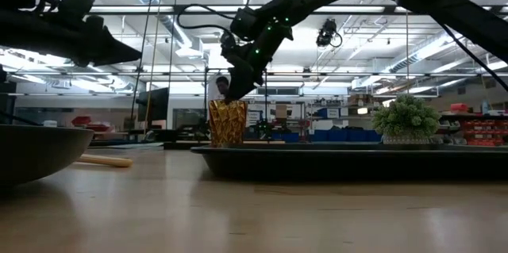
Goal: Pick and place plate/cup/fork/spoon on tray
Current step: Put the yellow cup on the top right of the black tray, then put the black plate on the black tray
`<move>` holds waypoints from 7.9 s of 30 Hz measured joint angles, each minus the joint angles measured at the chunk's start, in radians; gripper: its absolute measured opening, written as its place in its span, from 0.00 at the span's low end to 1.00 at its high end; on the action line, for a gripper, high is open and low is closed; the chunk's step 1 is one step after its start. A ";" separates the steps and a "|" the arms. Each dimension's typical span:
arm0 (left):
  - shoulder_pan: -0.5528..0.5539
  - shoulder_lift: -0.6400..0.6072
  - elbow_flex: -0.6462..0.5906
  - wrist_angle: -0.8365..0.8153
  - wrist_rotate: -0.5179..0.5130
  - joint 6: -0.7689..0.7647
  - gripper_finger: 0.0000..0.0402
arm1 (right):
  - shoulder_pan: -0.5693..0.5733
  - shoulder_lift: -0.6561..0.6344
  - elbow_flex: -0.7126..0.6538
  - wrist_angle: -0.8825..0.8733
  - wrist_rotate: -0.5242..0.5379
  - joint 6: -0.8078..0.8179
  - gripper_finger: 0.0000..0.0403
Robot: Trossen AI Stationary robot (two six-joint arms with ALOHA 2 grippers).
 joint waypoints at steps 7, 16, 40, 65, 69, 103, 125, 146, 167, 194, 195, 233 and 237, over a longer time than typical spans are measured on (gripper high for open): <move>0.006 0.000 0.000 -0.006 0.000 -0.006 0.35 | -0.005 0.000 -0.009 -0.002 0.000 -0.002 0.39; 0.006 0.004 0.000 -0.012 0.000 -0.007 0.35 | -0.005 0.000 -0.029 -0.002 -0.007 -0.001 0.38; 0.006 0.004 0.000 -0.013 0.000 -0.063 0.35 | -0.004 -0.001 -0.029 -0.030 -0.002 0.011 0.02; 0.004 0.004 0.000 -0.015 0.000 -0.067 0.35 | -0.027 -0.041 0.141 -0.295 -0.086 -0.028 0.03; 0.004 0.005 0.000 -0.016 0.000 -0.067 0.35 | -0.026 -0.067 0.141 -0.360 -0.103 -0.026 0.02; 0.005 0.005 0.000 -0.035 0.000 -0.063 0.35 | 0.039 -1.015 -1.113 -0.053 0.106 0.522 0.02; 0.005 0.005 0.000 -0.034 0.000 -0.064 0.35 | -0.135 -1.251 -1.297 -0.267 0.273 0.674 0.02; 0.005 0.005 0.000 -0.035 0.000 -0.064 0.35 | -0.183 -1.226 -1.297 -0.241 0.292 0.626 0.09; 0.005 0.005 0.000 -0.035 0.000 -0.060 0.35 | -0.183 -1.205 -1.297 -0.248 0.388 0.600 0.21; 0.005 0.004 0.000 -0.128 0.354 -0.262 0.35 | -0.009 -1.159 -1.145 0.118 0.277 0.493 0.22; 0.005 0.004 0.000 -0.132 0.379 -0.276 0.35 | 0.011 -1.146 -1.145 0.149 0.277 0.484 0.22; 0.006 0.480 0.271 -0.625 0.722 -0.586 0.33 | 0.387 -0.573 -0.897 0.579 0.214 0.312 0.22; 0.004 0.510 0.306 -0.663 0.785 -0.586 0.33 | 0.413 -0.543 -0.868 0.571 0.206 0.312 0.22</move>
